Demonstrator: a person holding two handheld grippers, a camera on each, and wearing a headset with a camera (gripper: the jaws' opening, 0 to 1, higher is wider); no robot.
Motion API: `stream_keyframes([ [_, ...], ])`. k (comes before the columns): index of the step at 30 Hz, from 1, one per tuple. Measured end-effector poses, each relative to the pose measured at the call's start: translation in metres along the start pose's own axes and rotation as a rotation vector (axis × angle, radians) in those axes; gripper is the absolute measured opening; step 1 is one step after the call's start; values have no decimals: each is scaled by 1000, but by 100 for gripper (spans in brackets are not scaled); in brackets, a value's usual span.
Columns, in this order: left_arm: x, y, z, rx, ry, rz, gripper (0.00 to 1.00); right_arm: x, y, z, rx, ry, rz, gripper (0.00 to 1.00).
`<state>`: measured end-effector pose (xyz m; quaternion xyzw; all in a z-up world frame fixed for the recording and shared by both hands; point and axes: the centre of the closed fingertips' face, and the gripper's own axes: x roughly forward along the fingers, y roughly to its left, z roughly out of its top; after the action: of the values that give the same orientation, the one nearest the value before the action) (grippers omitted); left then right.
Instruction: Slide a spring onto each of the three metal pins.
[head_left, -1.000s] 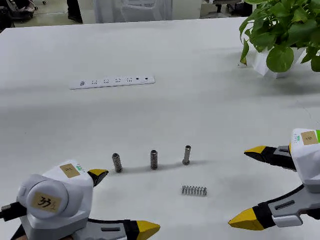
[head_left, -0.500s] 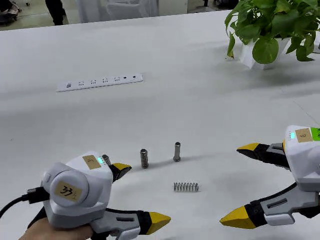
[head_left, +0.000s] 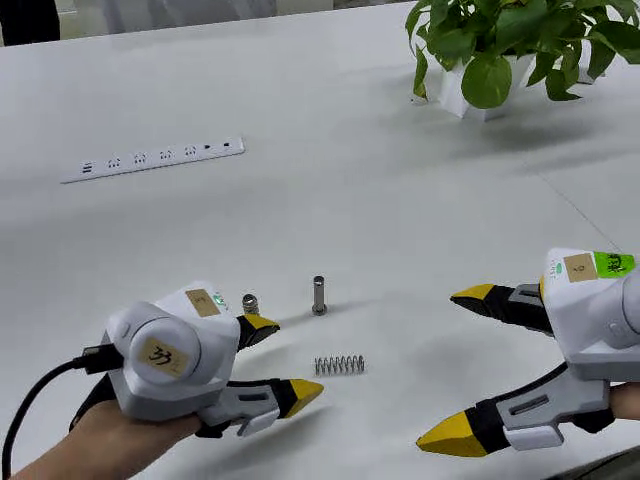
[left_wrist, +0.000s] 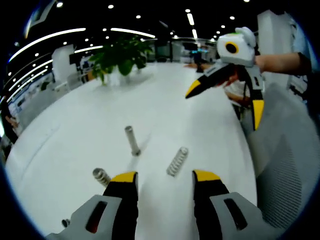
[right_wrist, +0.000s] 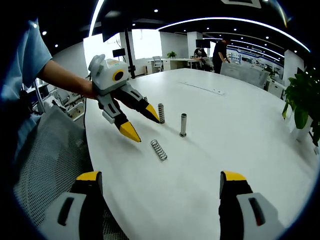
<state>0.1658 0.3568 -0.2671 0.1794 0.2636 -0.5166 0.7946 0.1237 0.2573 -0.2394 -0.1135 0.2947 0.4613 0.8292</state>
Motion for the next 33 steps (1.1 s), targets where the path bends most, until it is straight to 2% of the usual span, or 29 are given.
stream_keyframes([
  [3, 8, -2, 1, 40, 12, -24, 36, -1, 2, -3, 7, 3, -2, 99],
  [6, 15, -5, -4, 119, 64, -54, 34, -4, 3, -7, 13, 5, -3, 99],
  [8, 18, -10, -5, 171, 83, -82, 33, -4, 4, -9, 18, 8, -3, 99],
  [12, 23, -14, -5, 218, 102, -89, 29, -5, 5, -10, 27, 4, -9, 99],
  [17, 30, -16, -5, 217, 112, -100, 24, -5, 7, -11, 38, -4, -11, 98],
  [20, 32, -16, -10, 221, 144, -105, 21, -6, 9, -12, 45, -8, -8, 98],
  [27, 32, -16, -11, 264, 187, -129, 14, -7, 10, -13, 61, -14, -10, 98],
  [30, 32, -17, -11, 258, 208, -145, 12, -7, 12, -13, 68, -18, -7, 98],
  [33, 32, -16, -13, 238, 248, -162, 12, -6, 14, -13, 69, -17, -3, 98],
])
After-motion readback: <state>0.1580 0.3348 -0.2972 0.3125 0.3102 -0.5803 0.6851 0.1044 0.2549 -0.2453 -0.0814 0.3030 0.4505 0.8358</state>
